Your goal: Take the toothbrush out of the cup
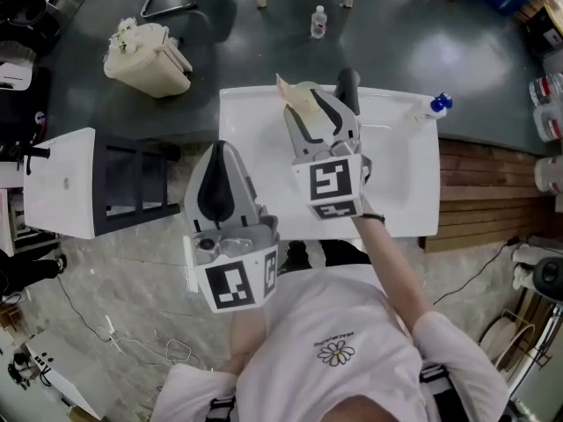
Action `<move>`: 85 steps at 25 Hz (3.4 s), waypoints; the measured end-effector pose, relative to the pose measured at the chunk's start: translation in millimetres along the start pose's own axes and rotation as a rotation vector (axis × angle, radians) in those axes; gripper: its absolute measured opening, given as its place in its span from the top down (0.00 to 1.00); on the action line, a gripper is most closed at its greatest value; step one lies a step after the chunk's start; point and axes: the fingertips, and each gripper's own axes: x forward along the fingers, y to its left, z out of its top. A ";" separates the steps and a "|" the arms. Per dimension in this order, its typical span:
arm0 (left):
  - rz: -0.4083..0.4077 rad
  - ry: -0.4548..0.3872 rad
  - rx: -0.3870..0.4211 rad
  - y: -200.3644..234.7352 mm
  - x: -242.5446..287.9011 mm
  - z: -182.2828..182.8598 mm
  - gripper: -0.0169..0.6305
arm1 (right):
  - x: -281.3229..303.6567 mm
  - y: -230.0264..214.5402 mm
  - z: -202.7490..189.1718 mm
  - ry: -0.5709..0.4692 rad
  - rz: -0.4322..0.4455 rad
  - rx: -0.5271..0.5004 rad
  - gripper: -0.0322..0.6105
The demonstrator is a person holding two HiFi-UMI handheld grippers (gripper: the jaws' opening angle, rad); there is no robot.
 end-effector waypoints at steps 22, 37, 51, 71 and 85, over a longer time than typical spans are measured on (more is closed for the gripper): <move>0.059 0.067 0.000 20.5 -18.1 -26.2 0.95 | 60.3 2.5 -73.7 0.231 -0.109 0.072 0.89; 0.016 -0.037 -0.013 4.7 -15.1 12.2 0.95 | 16.1 -35.6 34.8 0.043 -0.152 0.153 0.91; -0.074 -0.112 -0.023 -24.6 -3.7 61.6 0.95 | -113.0 -70.8 158.3 -0.390 -0.171 0.169 0.91; -0.101 -0.146 0.067 -41.3 -2.8 66.1 0.95 | -199.7 -73.3 88.4 -0.445 -0.254 0.209 0.91; -0.113 -0.134 0.066 -45.5 -2.7 62.6 0.95 | -200.6 -80.8 88.1 -0.438 -0.271 0.218 0.91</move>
